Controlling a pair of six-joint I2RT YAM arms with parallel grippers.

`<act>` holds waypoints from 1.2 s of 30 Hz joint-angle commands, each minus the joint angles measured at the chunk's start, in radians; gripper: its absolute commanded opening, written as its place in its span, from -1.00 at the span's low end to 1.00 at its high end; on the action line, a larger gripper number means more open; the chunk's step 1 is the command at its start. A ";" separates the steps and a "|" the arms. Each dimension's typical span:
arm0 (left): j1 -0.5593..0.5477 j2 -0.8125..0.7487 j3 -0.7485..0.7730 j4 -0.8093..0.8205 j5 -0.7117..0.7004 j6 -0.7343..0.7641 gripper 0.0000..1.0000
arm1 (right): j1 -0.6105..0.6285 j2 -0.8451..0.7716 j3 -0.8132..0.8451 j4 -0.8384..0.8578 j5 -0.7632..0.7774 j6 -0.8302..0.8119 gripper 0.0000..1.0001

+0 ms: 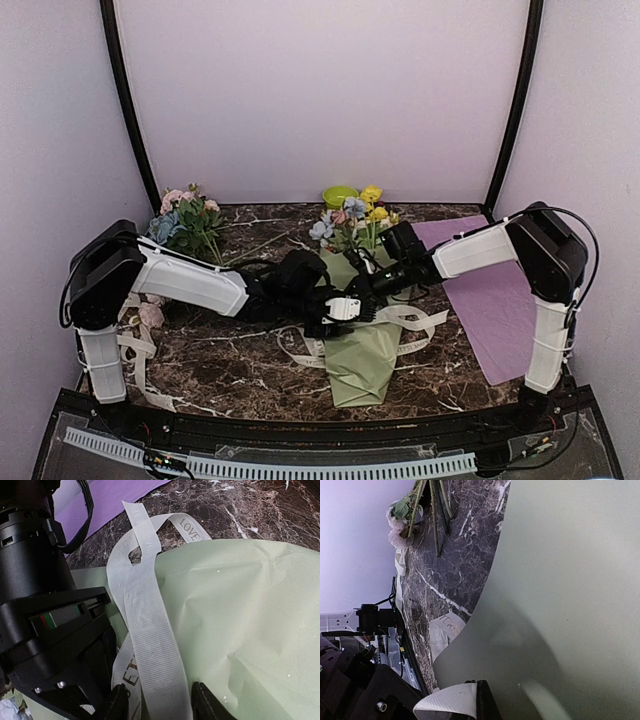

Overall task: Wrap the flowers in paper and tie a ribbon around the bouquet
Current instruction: Cross the ribbon over the folded bouquet.

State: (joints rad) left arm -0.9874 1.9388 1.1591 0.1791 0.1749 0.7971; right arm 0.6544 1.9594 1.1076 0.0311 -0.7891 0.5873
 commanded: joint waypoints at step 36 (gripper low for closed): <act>0.009 -0.055 -0.053 0.069 -0.117 -0.007 -1.00 | 0.016 -0.056 0.010 -0.035 -0.038 -0.007 -0.99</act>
State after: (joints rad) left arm -0.9798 1.8881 1.0775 0.3134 0.0784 0.8104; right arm 0.6670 1.9438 1.1076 0.0212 -0.8295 0.5800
